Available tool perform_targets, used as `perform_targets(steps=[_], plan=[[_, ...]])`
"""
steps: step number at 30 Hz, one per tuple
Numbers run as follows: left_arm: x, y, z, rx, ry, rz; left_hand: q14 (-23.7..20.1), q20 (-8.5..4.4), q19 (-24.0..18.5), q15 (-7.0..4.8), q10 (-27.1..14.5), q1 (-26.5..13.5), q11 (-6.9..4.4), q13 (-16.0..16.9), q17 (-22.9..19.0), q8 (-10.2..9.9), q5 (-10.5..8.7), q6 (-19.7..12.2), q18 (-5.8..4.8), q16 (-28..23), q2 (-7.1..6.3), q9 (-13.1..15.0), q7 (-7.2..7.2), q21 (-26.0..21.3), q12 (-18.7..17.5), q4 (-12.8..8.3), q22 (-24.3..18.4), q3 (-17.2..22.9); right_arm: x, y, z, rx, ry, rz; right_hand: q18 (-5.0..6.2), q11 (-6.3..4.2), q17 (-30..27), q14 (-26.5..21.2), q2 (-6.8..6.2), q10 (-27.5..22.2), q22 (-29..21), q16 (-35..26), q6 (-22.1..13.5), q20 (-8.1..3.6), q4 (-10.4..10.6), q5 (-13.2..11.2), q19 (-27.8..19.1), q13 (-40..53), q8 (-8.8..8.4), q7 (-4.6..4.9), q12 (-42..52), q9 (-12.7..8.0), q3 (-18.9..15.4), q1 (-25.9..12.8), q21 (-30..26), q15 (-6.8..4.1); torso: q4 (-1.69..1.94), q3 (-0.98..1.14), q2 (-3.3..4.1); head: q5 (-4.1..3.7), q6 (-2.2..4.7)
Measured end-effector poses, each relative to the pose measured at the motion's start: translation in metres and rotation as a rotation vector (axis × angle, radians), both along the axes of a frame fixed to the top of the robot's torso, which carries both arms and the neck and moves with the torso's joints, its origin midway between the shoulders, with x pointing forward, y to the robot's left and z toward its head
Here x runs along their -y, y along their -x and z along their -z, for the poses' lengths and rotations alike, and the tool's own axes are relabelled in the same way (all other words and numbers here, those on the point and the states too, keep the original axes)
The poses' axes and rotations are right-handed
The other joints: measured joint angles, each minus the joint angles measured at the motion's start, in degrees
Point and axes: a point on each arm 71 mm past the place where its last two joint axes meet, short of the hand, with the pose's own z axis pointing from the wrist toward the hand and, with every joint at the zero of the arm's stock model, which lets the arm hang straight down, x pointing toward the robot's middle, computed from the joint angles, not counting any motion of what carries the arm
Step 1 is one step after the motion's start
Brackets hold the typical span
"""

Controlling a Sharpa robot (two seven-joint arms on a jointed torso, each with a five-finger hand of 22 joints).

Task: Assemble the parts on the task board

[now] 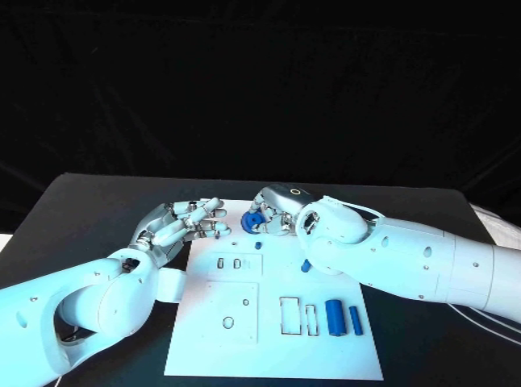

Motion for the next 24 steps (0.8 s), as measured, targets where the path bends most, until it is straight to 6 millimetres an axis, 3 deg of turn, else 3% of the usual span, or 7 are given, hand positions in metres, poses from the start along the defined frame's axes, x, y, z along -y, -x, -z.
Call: perform_targets(steps=[5,8,10,12,16,21,24], plan=[[0.0,0.0,0.0,-0.001,0.0,0.001,0.0,0.0,0.0,0.0,0.0,0.0,0.0,0.0,-0.01,0.0,0.0,0.0,0.01,0.0,0.0,0.0,0.0,0.0,0.0,0.0,-0.06,0.0,-0.002,-0.005,0.001,0.002,0.002,0.009,0.0,0.73,0.05,0.0,-0.43,-0.73,0.0,0.0,0.0,0.0,0.25,-0.01,0.0,-1.0,-0.05,0.0,-1.51,0.01,0.4,-0.57,0.0,0.0,-0.09,0.02,0.0,0.07,-0.13],[0.0,0.0,0.0,-0.001,0.0,0.0,0.0,0.0,0.0,0.0,0.0,0.0,0.0,0.0,-0.01,0.0,0.0,0.0,0.01,0.0,0.0,0.0,0.0,0.0,0.0,0.0,-0.06,0.0,-0.001,-0.006,0.005,-0.004,0.007,0.018,0.0,1.13,0.05,0.0,-0.62,-1.69,-0.09,0.0,0.04,0.02,0.23,-0.22,0.02,-2.09,-1.25,0.1,-2.77,0.01,0.75,-1.28,0.0,0.0,-0.12,0.05,0.01,0.12,-0.15],[0.0,0.0,0.0,-0.001,0.0,0.0,0.0,0.0,0.0,0.0,0.0,0.0,0.0,0.0,-0.01,0.0,0.0,0.0,0.01,0.0,0.0,0.0,0.0,0.0,0.0,0.0,-0.06,0.0,-0.002,-0.007,0.006,-0.007,0.008,0.019,0.0,1.45,0.04,0.01,-0.9,-2.78,-0.22,0.0,-0.83,0.24,0.3,-0.22,0.18,-3.44,-1.89,0.91,-4.23,0.3,0.83,-1.68,0.0,0.08,-0.12,0.08,0.02,0.1,-0.17],[-0.001,0.0,0.0,-0.001,-0.001,0.0,0.0,0.0,0.0,0.0,0.0,0.0,0.0,0.0,-0.01,0.0,0.0,0.0,0.01,0.0,0.0,0.0,0.0,0.0,0.0,0.0,-0.06,0.0,-0.002,-0.007,0.009,-0.011,0.011,0.02,0.0,1.89,0.04,-0.01,-1.06,-4.3,-0.51,0.0,-3.38,0.82,0.38,-0.2,-0.16,-5.13,-3.24,1.59,-6.16,0.15,1.07,-2.25,0.0,0.87,-0.12,0.1,0.03,0.09,-0.18],[-0.001,0.0,0.0,-0.002,-0.001,0.0,0.0,0.0,0.0,0.0,0.0,0.0,0.0,0.0,0.07,0.0,0.0,0.0,0.01,-0.23,0.0,0.0,0.0,0.0,0.0,-0.16,-0.05,0.16,-0.002,-0.008,0.01,-0.014,0.013,0.023,0.0,2.72,0.04,-0.1,-1.77,-6.31,-0.82,-0.34,-6.09,1.26,0.54,-0.32,-0.42,-7.55,-4.82,2.1,-8.84,-0.74,1.07,-2.93,0.0,1.37,-0.12,0.12,0.03,0.08,-0.15],[-0.001,0.0,0.0,-0.002,-0.001,0.0,0.0,0.0,0.0,0.0,0.0,0.0,0.0,0.0,0.07,0.0,0.0,0.0,0.01,-0.23,0.0,0.0,0.0,0.0,0.0,-0.16,-0.05,0.17,0.0,-0.009,0.01,-0.016,0.011,0.028,-0.01,2.82,0.04,0.08,-3.29,-6.81,-0.95,-0.34,-7.05,1.67,2.07,0.41,-0.41,-8.5,-5.05,2.45,-9.62,-0.96,-0.46,-4.19,-0.22,1.58,-0.14,0.12,0.03,0.02,-0.08],[-0.001,0.0,0.0,-0.003,-0.001,0.0,0.0,0.0,0.0,0.0,0.0,0.0,0.0,0.0,0.07,0.0,0.0,0.0,0.01,-0.23,0.0,0.0,0.0,0.0,0.0,-0.16,-0.05,0.17,0.001,-0.009,0.01,-0.018,0.007,0.028,0.0,2.82,0.03,-0.11,-3.71,-6.81,-0.95,-0.6,-7.29,1.88,4.82,1.94,-0.63,-8.45,-5.05,2.69,-9.64,-0.81,-3.21,-7.39,-0.22,1.77,-0.15,0.12,0.03,0.02,-0.04]])
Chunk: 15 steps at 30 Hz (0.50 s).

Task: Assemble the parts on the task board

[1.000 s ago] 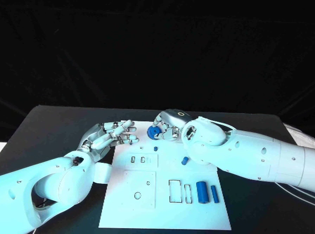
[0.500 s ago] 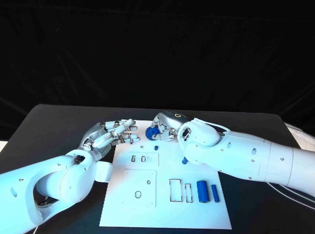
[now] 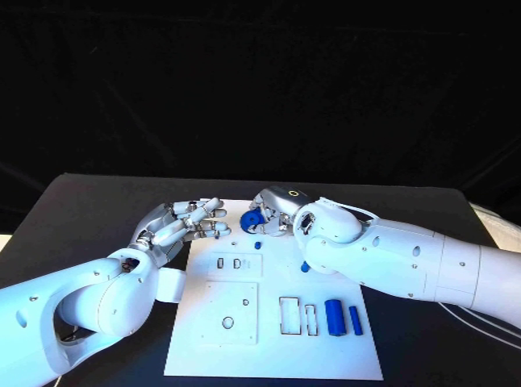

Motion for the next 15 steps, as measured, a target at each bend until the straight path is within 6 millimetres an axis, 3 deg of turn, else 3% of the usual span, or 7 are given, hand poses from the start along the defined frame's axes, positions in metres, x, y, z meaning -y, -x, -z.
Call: perform_targets(steps=[6,10,13,15], plan=[[0.0,0.0,0.0,-0.001,-0.001,0.0,-0.2,0.0,0.0,0.2,0.0,0.0,0.0,0.0,0.06,-0.04,0.0,0.0,0.0,0.0,0.0,0.0,0.0,-0.23,-0.21,0.0,-0.05,0.0,0.006,0.002,0.0,-0.013,-0.017,0.003,0.0,0.31,0.0,0.0,1.25,0.31,0.32,-0.06,0.02,0.21,5.12,4.86,0.21,1.19,0.36,-0.02,1.59,0.2,-4.03,-3.86,0.0,0.0,0.0,0.03,0.0,0.02,0.06],[-0.001,0.0,0.0,-0.003,-0.001,0.0,-0.2,0.0,0.0,0.2,0.0,0.0,0.0,0.0,0.06,-0.23,0.0,0.0,0.0,0.0,0.0,-0.01,0.0,-0.23,-0.21,0.0,-0.05,0.0,0.015,0.005,0.0,-0.025,-0.041,0.004,0.01,0.14,0.0,0.0,1.47,1.44,1.06,-0.06,0.58,0.4,6.02,6.85,0.41,2.63,0.8,-0.55,3.21,0.3,-4.93,-4.06,0.25,0.0,-0.04,0.05,0.0,0.04,0.07],[-0.002,0.0,0.0,-0.003,-0.002,-0.002,-0.2,0.0,0.0,0.2,0.0,0.0,0.0,0.0,0.13,-0.23,0.0,0.0,0.0,-0.22,0.0,-0.06,0.0,-0.23,-0.21,0.0,-0.1,0.0,0.019,0.006,0.0,-0.04,-0.06,0.002,-0.89,0.09,-0.01,0.0,1.48,1.56,1.47,-0.06,0.81,0.4,6.09,6.95,0.41,3.18,0.8,-0.34,3.55,0.35,-5.0,-4.04,0.45,0.0,-0.13,0.09,0.0,0.12,0.11],[-0.002,0.0,0.0,-0.004,-0.003,-0.002,-0.2,0.0,0.0,0.2,0.0,0.0,0.0,0.0,0.14,-0.23,0.0,0.0,0.0,-0.22,0.0,-0.06,0.0,-0.23,-0.21,0.0,-0.1,0.0,0.019,0.007,0.0,-0.052,-0.072,-0.003,-0.89,0.09,-0.01,0.0,1.78,1.56,1.55,0.17,0.8,0.4,6.09,6.95,0.41,3.27,0.8,-0.34,3.55,0.35,-5.0,-3.74,0.45,0.0,-0.14,0.08,0.01,0.01,0.21]])
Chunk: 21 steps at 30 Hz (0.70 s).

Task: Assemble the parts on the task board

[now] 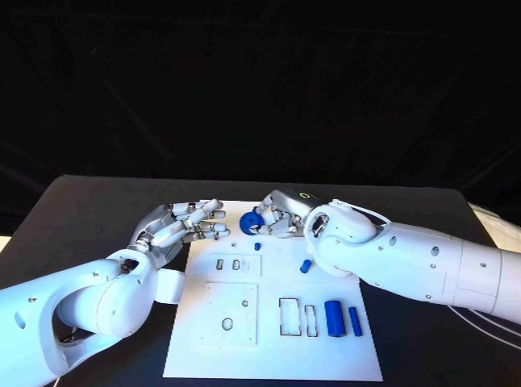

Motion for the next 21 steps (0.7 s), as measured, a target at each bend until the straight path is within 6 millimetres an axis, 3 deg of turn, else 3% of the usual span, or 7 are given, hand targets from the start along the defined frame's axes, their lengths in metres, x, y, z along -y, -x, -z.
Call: perform_targets(steps=[8,21], plan=[[0.0009,0.0003,0.0,-0.002,0.0,0.003,-0.15,0.0,0.0,0.14,-0.21,0.0,0.21,0.0,0.07,0.0,0.0,-0.21,0.0,0.0,0.0,0.0,0.21,-0.23,0.0,0.0,0.0,0.0,-0.0076,-0.0024,0.0017,-0.041,-0.027,-0.011,0.0,0.01,-0.01,0.0,0.22,-0.01,0.0,0.0,-0.01,0.0,0.16,0.34,0.0,0.0,-0.13,0.0,0.0,-0.09,-0.16,0.22,0.0,0.0,0.2,-0.05,0.02,-0.31,-0.16],[0.0013,0.0003,0.0001,-0.003,0.0,0.004,-0.35,0.0,0.0,-0.06,-0.21,0.0,0.21,-0.05,0.07,0.0,0.0,-0.21,0.0,0.0,0.0,0.0,0.21,-0.23,-0.24,-0.16,-0.07,-0.16,-0.0087,-0.0047,0.0041,-0.059,-0.037,0.007,0.0,0.01,-0.01,0.0,1.2,-0.01,-0.01,0.0,-0.02,0.0,-0.09,1.22,0.0,-0.01,-0.29,0.0,0.0,-0.01,-0.41,1.21,0.0,0.0,0.18,-0.12,0.0,-0.29,-0.44]])
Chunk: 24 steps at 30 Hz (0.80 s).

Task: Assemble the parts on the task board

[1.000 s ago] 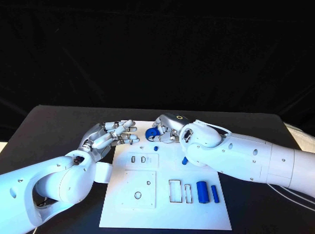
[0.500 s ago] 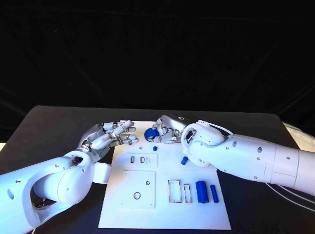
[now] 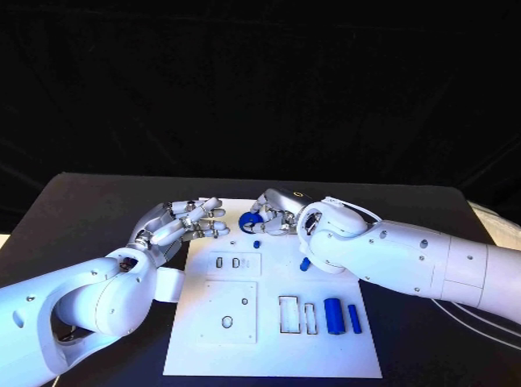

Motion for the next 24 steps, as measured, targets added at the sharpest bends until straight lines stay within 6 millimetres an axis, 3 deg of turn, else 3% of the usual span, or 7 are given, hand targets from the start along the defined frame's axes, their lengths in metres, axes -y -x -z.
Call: perform_targets(steps=[6,13,19,24], plan=[[0.0,0.0,0.0,0.0,0.0,-0.001,0.0,0.0,0.0,0.0,0.0,0.0,0.0,0.0,0.04,0.0,0.0,0.0,0.0,-0.22,0.0,0.0,0.0,0.0,0.0,0.0,0.0,0.0,0.003,0.004,0.0,0.019,-0.018,0.01,0.0,0.0,0.0,0.0,0.3,0.0,0.0,0.0,0.01,0.0,-0.27,0.12,0.0,0.24,0.06,0.0,0.49,-0.04,-0.22,1.13,0.0,0.0,-0.03,0.03,-0.01,-0.01,0.15],[-0.001,0.0,0.0,-0.001,-0.001,-0.002,0.0,0.0,0.0,0.0,0.0,0.0,0.0,0.0,0.04,0.0,0.0,0.0,0.0,-0.22,0.0,0.0,0.0,0.0,0.0,0.0,0.0,0.0,0.02,0.014,-0.012,0.12,-0.13,-0.016,0.01,-0.42,-0.01,0.0,1.09,1.04,0.27,0.0,0.46,-0.23,-2.7,-0.38,0.23,1.88,0.06,-0.44,1.93,-0.05,1.28,5.23,0.22,-0.01,-0.1,0.08,-0.03,0.03,0.26],[-0.003,0.0,0.0,-0.001,-0.002,-0.004,0.0,0.0,0.0,0.0,0.0,0.0,0.0,0.0,0.04,0.0,0.0,0.0,0.0,-0.22,0.0,0.0,0.0,0.0,0.0,0.0,0.01,0.0,0.059,0.02,-0.024,0.165,-0.206,-0.037,0.0,-0.42,-0.01,0.0,1.22,1.04,0.33,0.31,0.85,-0.23,-5.1,-2.36,0.23,1.94,0.06,-0.41,2.16,-0.05,2.27,8.62,0.22,-0.01,-0.2,0.06,-0.1,-0.41,0.26],[-0.003,0.0,0.0,-0.001,-0.003,-0.005,0.01,0.0,0.0,-0.01,0.0,0.0,0.0,0.0,0.1,0.0,0.0,0.0,0.0,-0.22,0.0,0.0,0.0,0.0,0.0,0.0,-0.05,0.0,0.11,0.022,-0.028,0.143,-0.245,-0.023,0.0,-0.42,-0.01,0.0,0.35,1.04,0.41,0.55,1.48,-0.23,-7.16,-4.17,0.23,1.67,0.06,-0.38,1.83,-0.05,2.72,10.68,0.22,-0.01,-0.44,0.13,-0.16,-0.37,0.34]])
